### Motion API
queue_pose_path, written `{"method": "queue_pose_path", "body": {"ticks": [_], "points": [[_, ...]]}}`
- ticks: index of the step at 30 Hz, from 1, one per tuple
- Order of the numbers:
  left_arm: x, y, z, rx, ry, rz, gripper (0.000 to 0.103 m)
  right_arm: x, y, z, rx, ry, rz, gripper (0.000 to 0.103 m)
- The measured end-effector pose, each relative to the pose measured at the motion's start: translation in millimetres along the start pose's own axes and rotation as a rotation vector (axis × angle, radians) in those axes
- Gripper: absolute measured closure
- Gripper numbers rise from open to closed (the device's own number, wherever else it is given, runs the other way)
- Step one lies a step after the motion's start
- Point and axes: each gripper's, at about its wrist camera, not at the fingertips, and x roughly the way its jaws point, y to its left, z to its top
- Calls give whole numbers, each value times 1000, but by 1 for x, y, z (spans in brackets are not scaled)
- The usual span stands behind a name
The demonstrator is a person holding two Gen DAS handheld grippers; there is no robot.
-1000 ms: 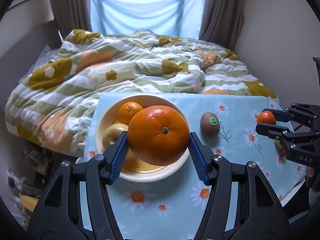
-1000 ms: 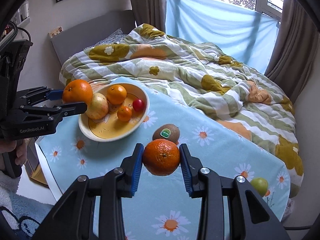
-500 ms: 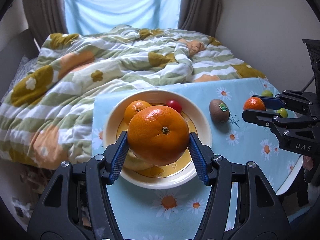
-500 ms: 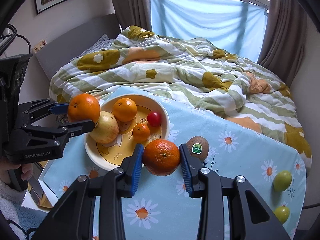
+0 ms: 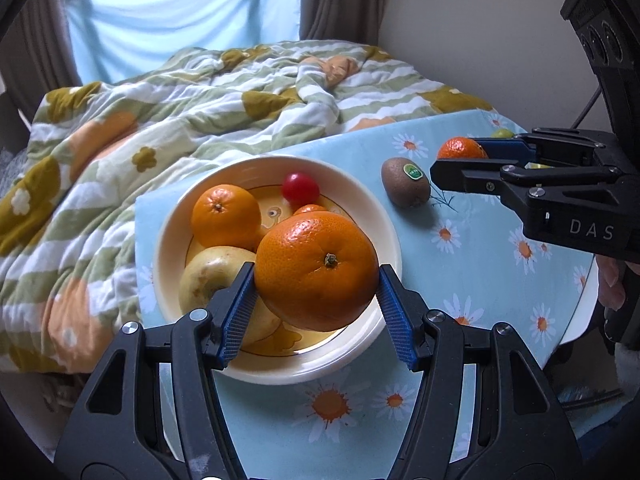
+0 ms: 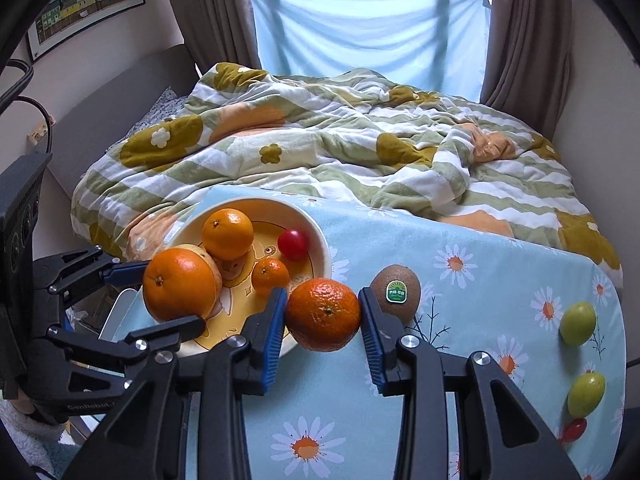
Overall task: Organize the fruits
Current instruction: 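Carry the orange into the bowl and open the left gripper while the right gripper carries the tangerine, then lower the tangerine into the bowl and open the right gripper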
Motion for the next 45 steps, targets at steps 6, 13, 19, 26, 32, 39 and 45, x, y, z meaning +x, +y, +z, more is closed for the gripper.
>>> {"method": "queue_pose_path", "body": {"ticks": [6,13,19,26,32,39,45], "points": [[18,-6,-4,35,38,-9,37,3,-3,-2,21,1,-15,70],[33,-10,-8,26,71,-16,33,7,-8,-4,37,8,-24,70],[10,-16,-3,36,16,-35,0,7,-8,-3,34,11,-13,70],[-13,-2,-8,-37,15,-6,0,8,1,5,6,24,34,70],[-23,17,-18,-110,22,68,0,19,13,13,-28,55,91,70],[-23,37,-34,-190,69,136,0,46,25,11,-53,115,130,70],[-19,45,-46,-231,99,168,0,65,28,4,-40,142,140,70]]}}
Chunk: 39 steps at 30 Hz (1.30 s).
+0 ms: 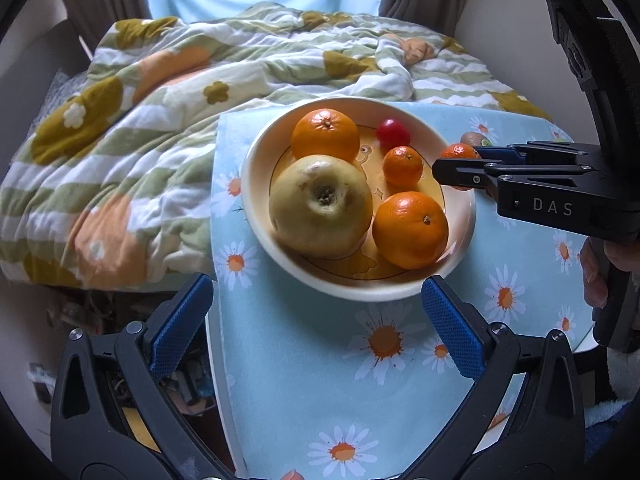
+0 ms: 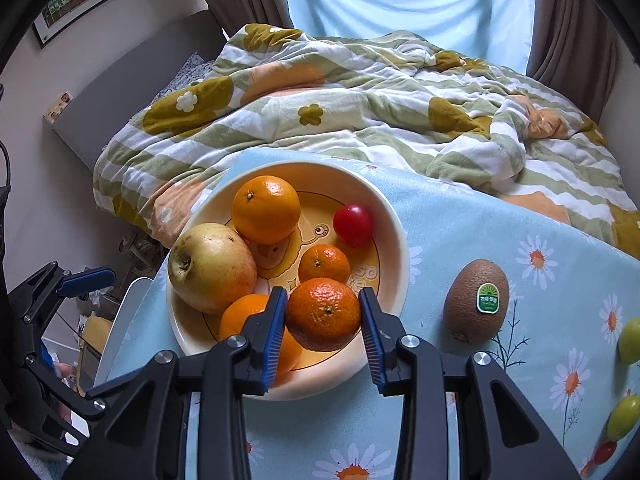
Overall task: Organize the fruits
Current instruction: 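Lower the tangerine into the bowl and open the right gripper, then grasp the kiwi with the left gripper while the right gripper grasps the large green apple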
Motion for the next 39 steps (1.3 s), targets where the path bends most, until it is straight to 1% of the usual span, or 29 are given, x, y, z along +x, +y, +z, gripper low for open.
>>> {"method": "queue_pose_path", "body": {"ticks": [3,4,5,6,8,9,10,11,18,22,25,27,29,32,39], "points": [[2,3,0,-4,9,27,0,3,5,0,-26,-6,-36,69],[2,5,-1,-7,7,27,0,4,5,-1,-29,-7,-33,69],[2,5,-1,-11,6,26,0,4,6,-1,-26,-9,-27,67],[2,6,-1,-14,6,23,0,3,6,-2,-21,-11,-25,62],[0,7,-1,-15,2,21,0,2,5,-2,-14,-17,-22,38],[-1,7,-1,-12,-1,21,0,1,4,-2,-11,-24,-24,31],[-2,7,-1,-9,-4,22,0,-1,5,-2,-6,-34,-27,18],[-4,6,-2,-6,-6,21,0,-3,4,-4,-2,-47,-37,10],[-15,6,-5,13,-22,20,0,-16,5,-8,16,-90,-81,10],[-28,6,-2,20,-49,6,0,-33,7,-8,24,-126,-101,10],[-40,4,1,27,-79,-4,0,-49,8,-9,38,-132,-107,10],[-49,1,5,43,-98,-4,0,-62,10,-11,42,-131,-135,10],[-57,-4,8,63,-117,6,0,-76,9,-13,48,-138,-163,9],[-65,-16,14,80,-134,24,0,-99,3,-21,64,-149,-179,9],[-80,-56,27,42,-178,29,0,-153,-30,-43,94,-180,-226,9]]}}
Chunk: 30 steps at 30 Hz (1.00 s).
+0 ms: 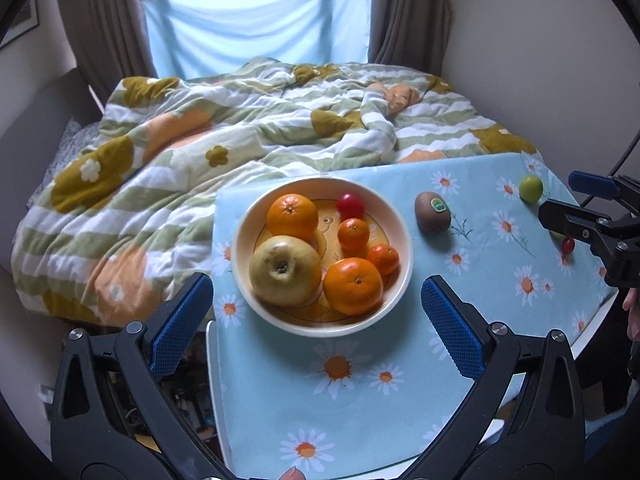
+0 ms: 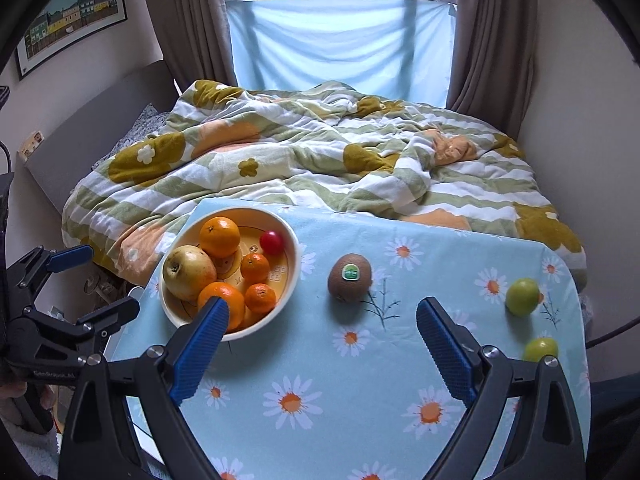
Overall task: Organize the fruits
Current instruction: 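Grasp the kiwi with the left gripper while the right gripper grasps the large green apple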
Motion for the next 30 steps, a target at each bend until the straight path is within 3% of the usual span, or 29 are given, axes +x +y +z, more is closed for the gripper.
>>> {"method": "queue_pose_path", "body": {"ticks": [6,16,30], "points": [[-3,-48,14,-20,-44,-28,0,-25,-54,-11,34,-5,-42,9],[21,-129,37,15,-52,-33,0,-41,-147,-37,97,-23,-114,9],[94,-167,56,102,28,-72,0,-5,-219,-57,227,46,-145,9]]}}
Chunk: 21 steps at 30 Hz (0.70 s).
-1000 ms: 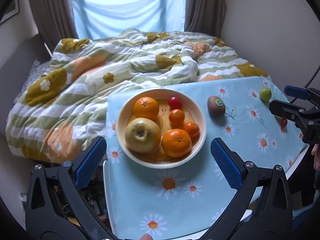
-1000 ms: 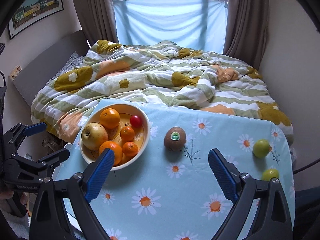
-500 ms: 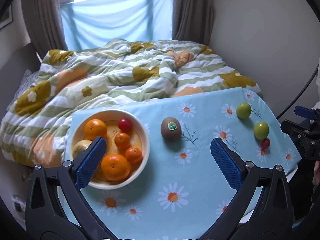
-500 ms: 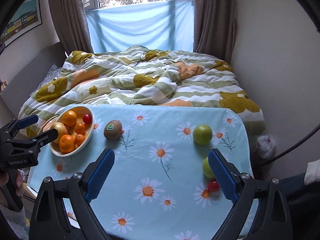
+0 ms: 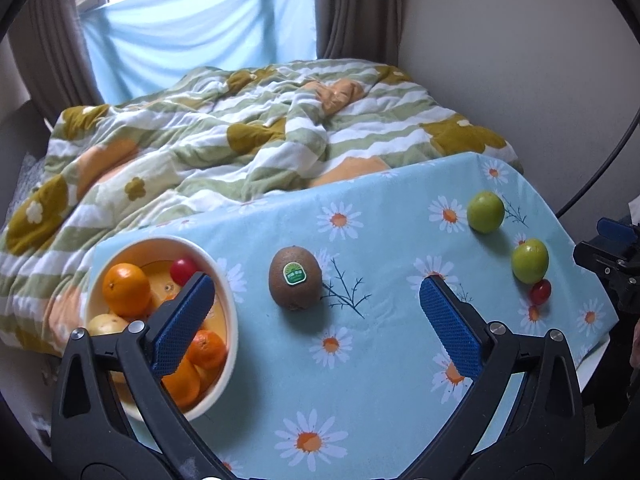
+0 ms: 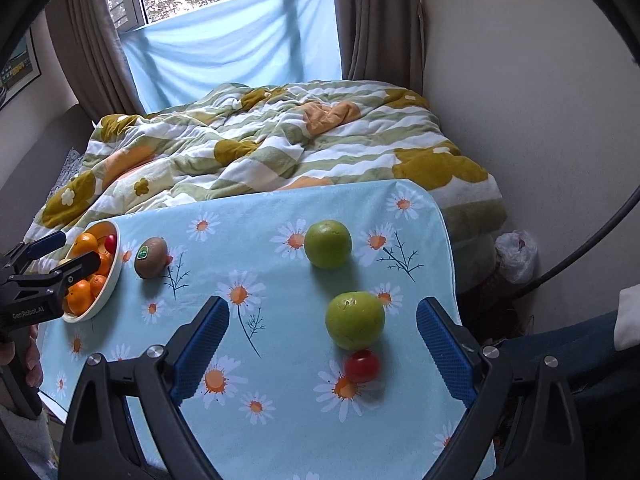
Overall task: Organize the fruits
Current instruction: 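Grasp the kiwi with the left gripper while the right gripper grasps the large green apple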
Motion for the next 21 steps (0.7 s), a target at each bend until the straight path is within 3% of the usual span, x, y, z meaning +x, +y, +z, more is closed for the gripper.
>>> {"method": "queue_pose_path", "body": {"ticks": [6,10,13,17,21], "points": [[44,9,7,27,99,-35,2,28,-7,-4,55,55,4,9],[74,18,7,31,178,-48,16,45,-8,-4,75,88,-11,9],[91,23,6,34,209,-60,17,57,-8,-4,82,113,-25,9],[109,24,7,53,251,-66,28,71,-11,-7,105,145,-26,9],[120,23,5,79,281,-67,31,79,-9,-10,96,163,-47,9]]}}
